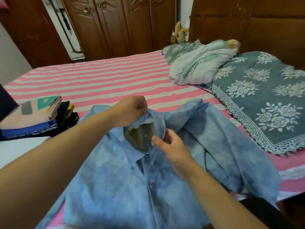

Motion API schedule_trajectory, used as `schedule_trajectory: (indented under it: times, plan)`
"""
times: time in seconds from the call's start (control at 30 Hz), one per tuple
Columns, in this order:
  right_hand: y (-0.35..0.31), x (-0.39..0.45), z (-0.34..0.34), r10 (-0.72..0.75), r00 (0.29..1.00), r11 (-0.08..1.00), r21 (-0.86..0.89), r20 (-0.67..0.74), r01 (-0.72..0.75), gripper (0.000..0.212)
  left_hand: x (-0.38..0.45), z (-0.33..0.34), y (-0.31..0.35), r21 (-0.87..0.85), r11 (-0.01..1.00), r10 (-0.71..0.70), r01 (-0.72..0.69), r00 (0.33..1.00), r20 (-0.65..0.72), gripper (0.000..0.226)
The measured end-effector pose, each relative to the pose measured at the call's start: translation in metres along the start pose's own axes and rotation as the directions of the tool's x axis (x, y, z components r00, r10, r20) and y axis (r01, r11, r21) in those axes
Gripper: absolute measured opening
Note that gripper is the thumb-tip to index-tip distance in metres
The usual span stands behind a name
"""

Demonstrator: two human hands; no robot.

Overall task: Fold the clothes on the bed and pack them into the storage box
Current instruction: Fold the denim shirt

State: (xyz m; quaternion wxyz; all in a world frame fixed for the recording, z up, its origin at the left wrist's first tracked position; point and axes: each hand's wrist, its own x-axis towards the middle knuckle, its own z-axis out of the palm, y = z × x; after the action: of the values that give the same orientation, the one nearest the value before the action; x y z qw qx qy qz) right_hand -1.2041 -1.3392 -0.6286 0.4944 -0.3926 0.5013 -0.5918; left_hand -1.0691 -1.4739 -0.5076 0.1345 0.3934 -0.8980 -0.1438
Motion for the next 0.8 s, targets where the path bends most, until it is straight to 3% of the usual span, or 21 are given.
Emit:
schedule_trajectory:
  times: [0.03, 0.1, 0.17, 0.23, 0.27, 0.3, 0.33, 0.37, 0.4, 0.43, 0.47, 0.53, 0.57, 0.63, 0.67, 0.73, 0.77, 0.8]
  plan:
    - [0.001, 0.0, 0.003, -0.008, 1.0, 1.0, -0.028, -0.018, 0.007, 0.024, 0.001, 0.0, 0.003, 0.035, 0.999, 0.014, -0.014, 1.0, -0.001, 0.01]
    - [0.002, 0.007, 0.001, -0.061, 0.981, 0.995, -0.087, -0.184, 0.045, 0.007, 0.001, -0.002, 0.005, 0.087, 0.995, 0.046, -0.044, 0.999, -0.015, 0.014]
    - [-0.001, 0.015, -0.01, -0.003, 0.97, 0.998, 0.057, -0.243, 0.017, 0.013, 0.001, -0.006, 0.003, 0.129, 0.99, 0.059, -0.05, 0.996, -0.063, 0.014]
    - [-0.004, 0.019, -0.021, 0.09, 0.98, 0.979, 0.196, -0.179, -0.054, 0.015, -0.004, -0.004, -0.001, 0.173, 0.985, 0.055, -0.025, 0.985, -0.166, 0.008]
    - [-0.001, 0.019, -0.029, 0.103, 0.974, 0.992, 0.094, -0.201, -0.086, 0.014, -0.006, 0.004, 0.0, 0.171, 0.985, 0.051, -0.014, 0.976, -0.21, 0.007]
    - [0.002, 0.018, -0.035, 0.051, 0.961, 0.973, -0.205, -0.271, -0.11, 0.011, -0.01, 0.013, 0.002, 0.148, 0.989, 0.04, -0.004, 0.971, -0.238, 0.011]
    - [0.003, 0.016, -0.037, -0.071, 0.933, 0.837, -0.53, -0.353, -0.137, 0.009, -0.017, 0.02, 0.003, 0.116, 0.993, 0.029, 0.0, 0.968, -0.25, 0.014]
    - [0.001, 0.012, -0.04, -0.257, 0.875, 0.68, -0.72, -0.41, -0.137, 0.011, -0.025, 0.028, 0.003, 0.091, 0.996, 0.04, -0.019, 0.97, -0.241, 0.014]
    - [-0.005, 0.006, -0.039, -0.43, 0.809, 0.638, -0.769, -0.4, -0.041, 0.019, -0.032, 0.035, 0.002, 0.083, 0.995, 0.073, -0.056, 0.973, -0.22, 0.014]
    - [-0.016, 0.0, -0.037, -0.562, 0.765, 0.627, -0.764, -0.313, 0.148, 0.034, -0.04, 0.039, 0.002, 0.097, 0.989, 0.126, -0.109, 0.973, -0.193, 0.015]
    - [-0.03, -0.003, -0.034, -0.639, 0.758, 0.544, -0.774, -0.132, 0.324, 0.052, -0.047, 0.041, 0.003, 0.108, 0.98, 0.185, -0.168, 0.966, -0.178, 0.015]
    - [-0.054, -0.001, -0.023, -0.528, 0.797, 0.286, -0.823, 0.292, 0.491, 0.078, -0.058, 0.035, 0.007, 0.139, 0.951, 0.301, -0.278, 0.935, -0.188, 0.017]
    - [-0.066, 0.003, -0.018, -0.417, 0.798, 0.196, -0.815, 0.434, 0.545, 0.075, -0.063, 0.031, 0.008, 0.176, 0.93, 0.356, -0.324, 0.913, -0.2, 0.017]
    - [-0.086, 0.012, -0.009, -0.273, 0.8, 0.036, -0.825, 0.535, 0.564, 0.033, -0.071, 0.027, 0.011, 0.233, 0.918, 0.383, -0.321, 0.871, -0.308, 0.02]
    - [-0.1, 0.017, -0.004, -0.203, 0.822, -0.052, -0.844, 0.532, 0.534, 0.014, -0.078, 0.025, 0.013, 0.191, 0.952, 0.301, -0.241, 0.851, -0.43, 0.017]
    - [-0.124, 0.031, 0.005, -0.1, 0.849, -0.212, -0.845, 0.518, 0.491, 0.014, -0.098, 0.03, 0.022, -0.134, 0.991, -0.073, -0.019, 0.759, -0.646, 0.01]
    - [-0.132, 0.039, 0.008, -0.08, 0.876, -0.172, -0.872, 0.475, 0.458, 0.012, -0.106, 0.038, 0.03, -0.325, 0.945, -0.256, 0.048, 0.728, -0.635, 0.012]
    - [-0.139, 0.045, 0.01, -0.062, 0.912, -0.031, -0.914, 0.406, 0.404, 0.009, -0.111, 0.048, 0.037, -0.484, 0.871, -0.381, 0.088, 0.743, -0.55, 0.014]
